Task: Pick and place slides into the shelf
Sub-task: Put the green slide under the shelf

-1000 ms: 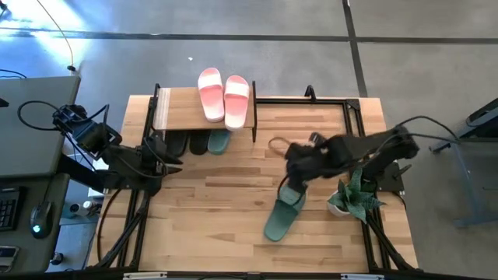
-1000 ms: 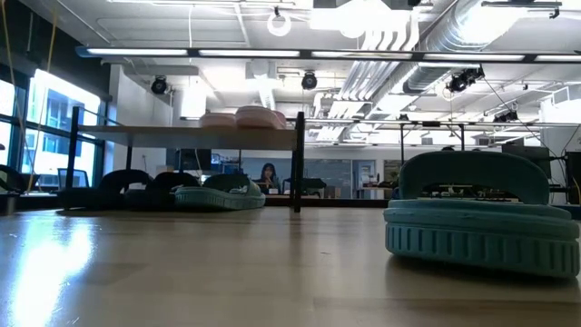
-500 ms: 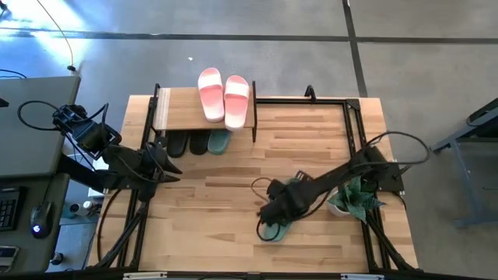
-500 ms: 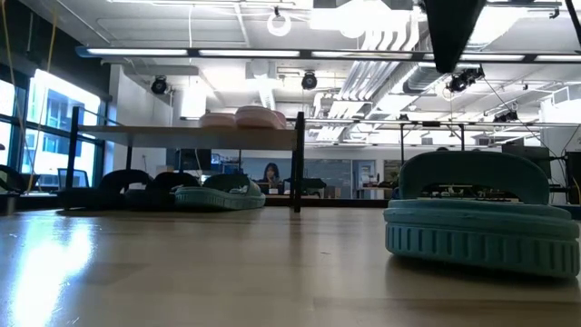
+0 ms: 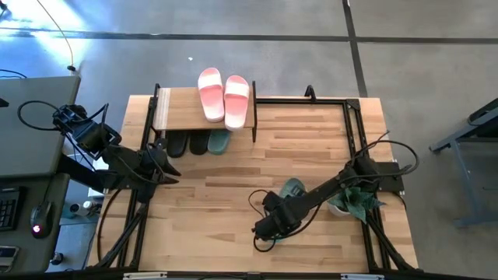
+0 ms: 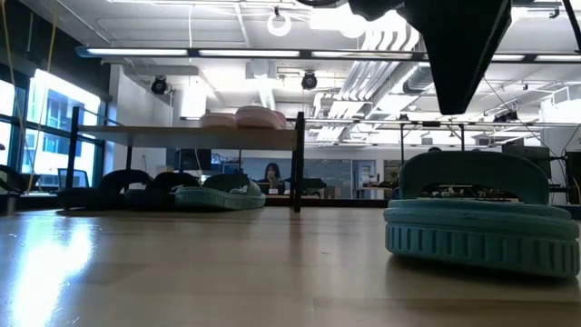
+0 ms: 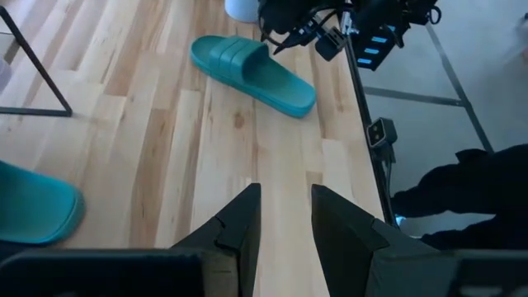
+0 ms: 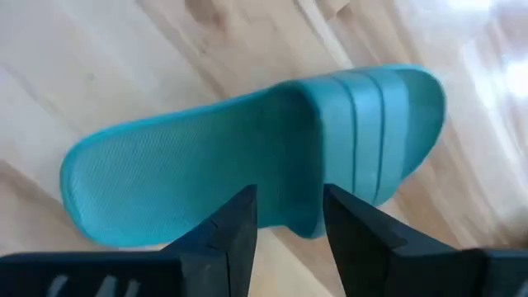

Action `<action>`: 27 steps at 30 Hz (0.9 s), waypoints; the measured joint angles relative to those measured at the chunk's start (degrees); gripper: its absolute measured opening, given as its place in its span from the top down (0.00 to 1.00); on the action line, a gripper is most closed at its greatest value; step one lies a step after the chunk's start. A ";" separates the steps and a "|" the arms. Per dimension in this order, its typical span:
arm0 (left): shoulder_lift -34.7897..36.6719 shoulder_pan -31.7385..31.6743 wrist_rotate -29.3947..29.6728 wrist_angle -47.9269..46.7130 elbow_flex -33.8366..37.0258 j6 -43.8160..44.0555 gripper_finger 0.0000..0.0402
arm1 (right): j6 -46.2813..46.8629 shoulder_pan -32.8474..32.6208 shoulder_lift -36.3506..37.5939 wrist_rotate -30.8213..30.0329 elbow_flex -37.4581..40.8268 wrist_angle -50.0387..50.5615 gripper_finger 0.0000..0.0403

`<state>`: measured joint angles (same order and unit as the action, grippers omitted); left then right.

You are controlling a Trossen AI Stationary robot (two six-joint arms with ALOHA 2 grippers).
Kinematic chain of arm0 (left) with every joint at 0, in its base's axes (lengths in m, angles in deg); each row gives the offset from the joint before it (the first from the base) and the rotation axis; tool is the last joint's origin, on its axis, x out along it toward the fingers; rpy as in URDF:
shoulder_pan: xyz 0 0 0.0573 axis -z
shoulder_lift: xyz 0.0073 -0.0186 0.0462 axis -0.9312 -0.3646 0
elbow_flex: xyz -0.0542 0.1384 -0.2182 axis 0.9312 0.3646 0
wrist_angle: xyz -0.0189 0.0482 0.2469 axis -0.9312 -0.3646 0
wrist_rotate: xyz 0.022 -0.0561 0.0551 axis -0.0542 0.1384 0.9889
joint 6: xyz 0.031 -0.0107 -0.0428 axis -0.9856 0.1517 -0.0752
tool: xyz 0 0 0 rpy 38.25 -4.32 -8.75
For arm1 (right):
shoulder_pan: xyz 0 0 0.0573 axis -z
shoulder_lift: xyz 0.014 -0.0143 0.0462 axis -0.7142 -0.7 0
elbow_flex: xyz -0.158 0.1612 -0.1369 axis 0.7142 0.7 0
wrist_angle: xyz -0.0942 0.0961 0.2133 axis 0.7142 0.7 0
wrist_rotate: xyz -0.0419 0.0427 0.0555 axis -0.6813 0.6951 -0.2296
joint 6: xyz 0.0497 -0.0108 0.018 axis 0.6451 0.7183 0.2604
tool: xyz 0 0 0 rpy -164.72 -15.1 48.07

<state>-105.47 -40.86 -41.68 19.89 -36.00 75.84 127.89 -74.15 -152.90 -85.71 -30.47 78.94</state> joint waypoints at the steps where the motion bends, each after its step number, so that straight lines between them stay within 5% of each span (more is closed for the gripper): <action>1: 0.00 -0.01 -0.01 0.00 0.00 0.01 0.77 | 0.28 -0.07 0.00 -0.86 0.00 0.07 0.68; 14: 0.00 -0.01 -0.86 -0.02 0.00 0.08 0.77 | -0.37 -0.12 -0.04 0.92 3.30 2.18 0.68; 27: 0.00 -0.01 -1.02 -0.04 0.00 0.17 0.77 | -0.19 -0.22 -0.16 -0.96 5.64 2.37 0.53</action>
<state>-105.47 -40.87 -42.70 19.84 -36.00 76.00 127.70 -74.37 -153.06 -86.67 -24.84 81.31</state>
